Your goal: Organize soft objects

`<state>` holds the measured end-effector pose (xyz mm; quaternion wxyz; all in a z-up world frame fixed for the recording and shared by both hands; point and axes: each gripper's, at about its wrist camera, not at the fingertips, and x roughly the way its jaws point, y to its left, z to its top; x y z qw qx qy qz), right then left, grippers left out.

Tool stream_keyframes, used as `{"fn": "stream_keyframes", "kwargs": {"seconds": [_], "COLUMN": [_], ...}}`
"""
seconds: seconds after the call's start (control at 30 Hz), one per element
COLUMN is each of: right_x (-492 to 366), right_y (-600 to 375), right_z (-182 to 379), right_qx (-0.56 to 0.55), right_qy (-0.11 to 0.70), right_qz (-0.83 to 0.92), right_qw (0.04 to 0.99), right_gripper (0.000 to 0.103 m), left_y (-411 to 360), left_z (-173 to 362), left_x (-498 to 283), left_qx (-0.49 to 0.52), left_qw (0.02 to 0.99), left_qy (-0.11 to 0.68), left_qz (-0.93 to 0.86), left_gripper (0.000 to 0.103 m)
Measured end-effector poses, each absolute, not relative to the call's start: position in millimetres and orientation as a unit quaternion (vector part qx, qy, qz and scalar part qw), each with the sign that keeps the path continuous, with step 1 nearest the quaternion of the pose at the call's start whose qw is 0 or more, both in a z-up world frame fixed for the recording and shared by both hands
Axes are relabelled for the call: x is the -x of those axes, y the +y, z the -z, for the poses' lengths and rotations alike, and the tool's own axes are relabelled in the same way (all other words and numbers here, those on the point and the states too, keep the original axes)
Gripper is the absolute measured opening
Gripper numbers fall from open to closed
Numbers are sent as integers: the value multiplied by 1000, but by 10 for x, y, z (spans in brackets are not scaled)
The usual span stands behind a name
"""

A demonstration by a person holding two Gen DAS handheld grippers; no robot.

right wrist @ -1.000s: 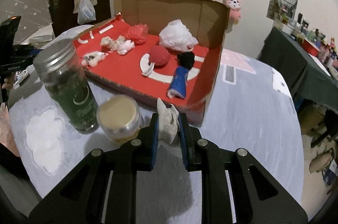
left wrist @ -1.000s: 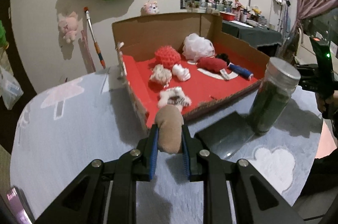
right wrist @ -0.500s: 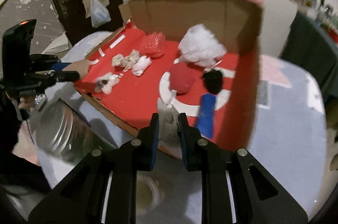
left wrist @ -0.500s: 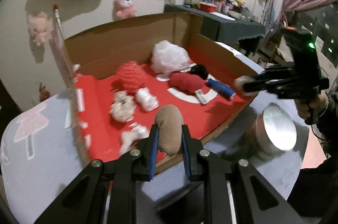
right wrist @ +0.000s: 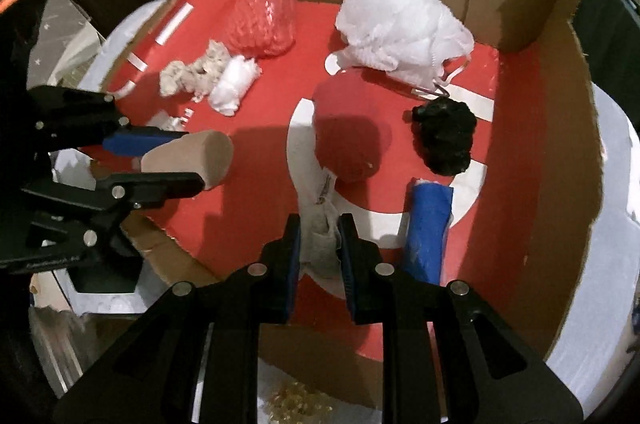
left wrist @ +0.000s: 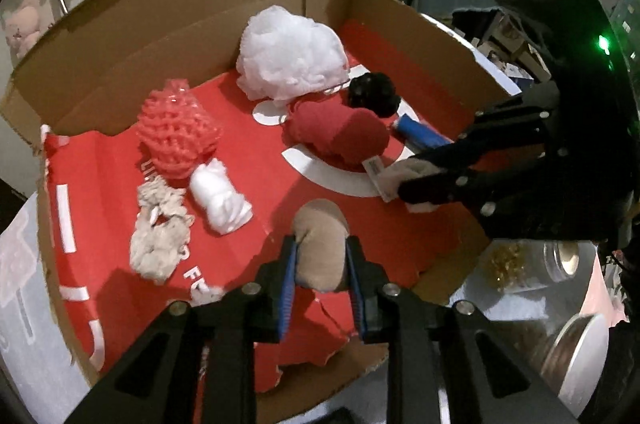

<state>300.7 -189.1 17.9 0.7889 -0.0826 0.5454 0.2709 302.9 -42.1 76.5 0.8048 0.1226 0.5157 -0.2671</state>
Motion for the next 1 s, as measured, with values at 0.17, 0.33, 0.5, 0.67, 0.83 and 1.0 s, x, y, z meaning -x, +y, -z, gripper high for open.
{"fn": "stream_keyframes", "kwargs": {"seconds": [0.17,0.33,0.5,0.67,0.83,1.0], "right_x": [-3057,-3076,-3061,-3038,-2998,-2859], "right_y": [-1854,-1858,-1880,-1911,-1975,-2099], "right_z": [-123,-128,-126,-221,-366,-511], "right_qx": [84,82,83,84,77,49], "right_qy": [557,557,556,530,517,510], "right_qz": [-266,-262,-260,-248,-233,-202], "right_qw": [782,784,786,806,820,835], "right_gripper": [20,22,31,63,63,70], "left_y": [-482,-486,-507,-456,-359,-194], "left_z": [-689,-621,-588,-649,-797,-965], "left_x": [-3073,-3107,-3125,-3064,-2980,-2874], "left_qx": [-133,-134,-130,-125,-108,-68], "left_qw": [798,795,797,803,820,841], "left_qy": [525,531,530,523,506,491], "left_qz": [266,262,260,256,244,218], "left_gripper": [28,32,40,50,72,86]}}
